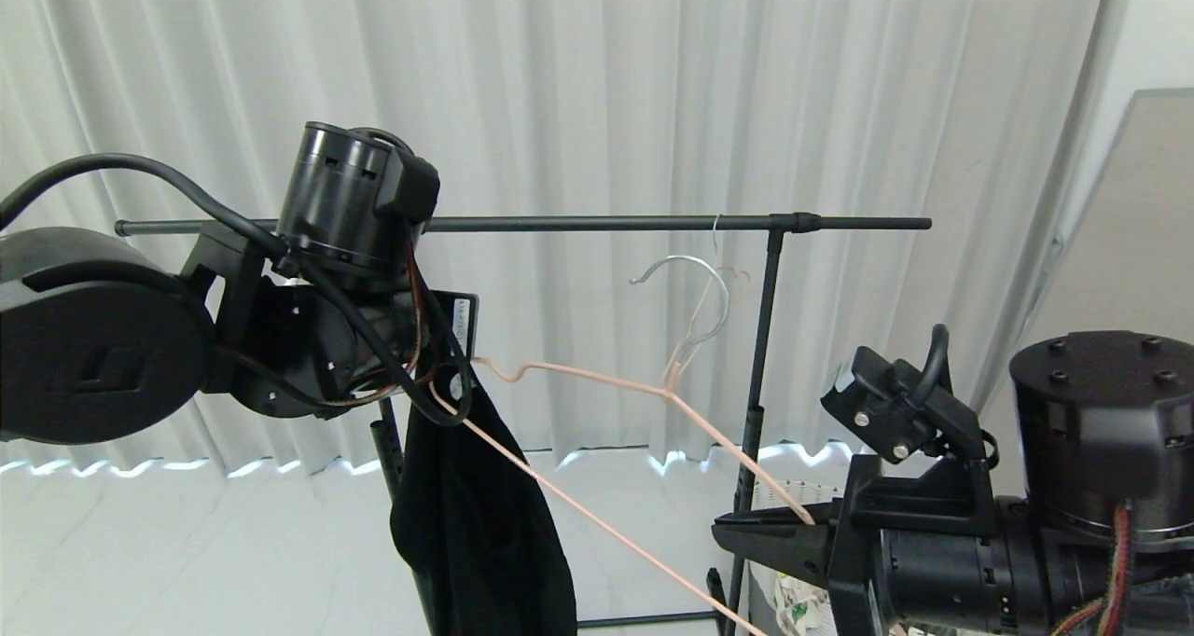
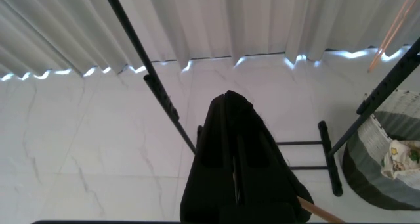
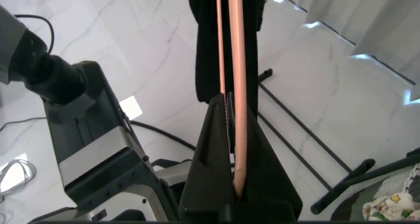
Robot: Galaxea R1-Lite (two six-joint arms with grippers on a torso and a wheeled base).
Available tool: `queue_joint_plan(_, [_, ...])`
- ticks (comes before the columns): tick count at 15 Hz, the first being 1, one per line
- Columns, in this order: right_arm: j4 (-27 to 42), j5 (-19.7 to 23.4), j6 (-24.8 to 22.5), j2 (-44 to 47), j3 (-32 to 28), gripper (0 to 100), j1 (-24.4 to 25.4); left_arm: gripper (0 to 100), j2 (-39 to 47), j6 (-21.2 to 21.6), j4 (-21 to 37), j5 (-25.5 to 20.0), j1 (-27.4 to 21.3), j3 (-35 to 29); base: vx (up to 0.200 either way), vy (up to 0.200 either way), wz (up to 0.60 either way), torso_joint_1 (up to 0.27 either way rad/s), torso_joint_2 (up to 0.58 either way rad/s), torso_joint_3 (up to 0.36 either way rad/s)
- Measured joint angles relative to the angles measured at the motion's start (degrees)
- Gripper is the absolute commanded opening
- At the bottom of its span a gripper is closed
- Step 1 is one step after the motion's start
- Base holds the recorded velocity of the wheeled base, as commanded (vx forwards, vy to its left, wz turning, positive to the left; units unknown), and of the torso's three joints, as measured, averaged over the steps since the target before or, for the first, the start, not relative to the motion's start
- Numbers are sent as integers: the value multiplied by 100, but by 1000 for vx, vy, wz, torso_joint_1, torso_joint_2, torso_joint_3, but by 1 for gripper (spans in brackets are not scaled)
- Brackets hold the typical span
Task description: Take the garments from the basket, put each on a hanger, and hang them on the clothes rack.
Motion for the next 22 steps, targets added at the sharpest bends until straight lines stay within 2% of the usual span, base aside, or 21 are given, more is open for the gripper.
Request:
queue_joint_plan(10, [17, -5, -2, -135, 16, 0, -91, 0, 11, 0, 1, 13, 11, 57, 0, 0, 0, 0, 0, 0])
queue_joint_plan(16, [37, 0, -9, -174, 27, 0, -144, 0, 26, 9, 11, 206, 16, 110, 0, 0, 0, 0, 0, 0])
queue_joint_plan(22, [15, -11, -29, -66, -20, 0, -144, 0, 20, 5, 6, 206, -127, 91, 0, 0, 0, 0, 0, 0])
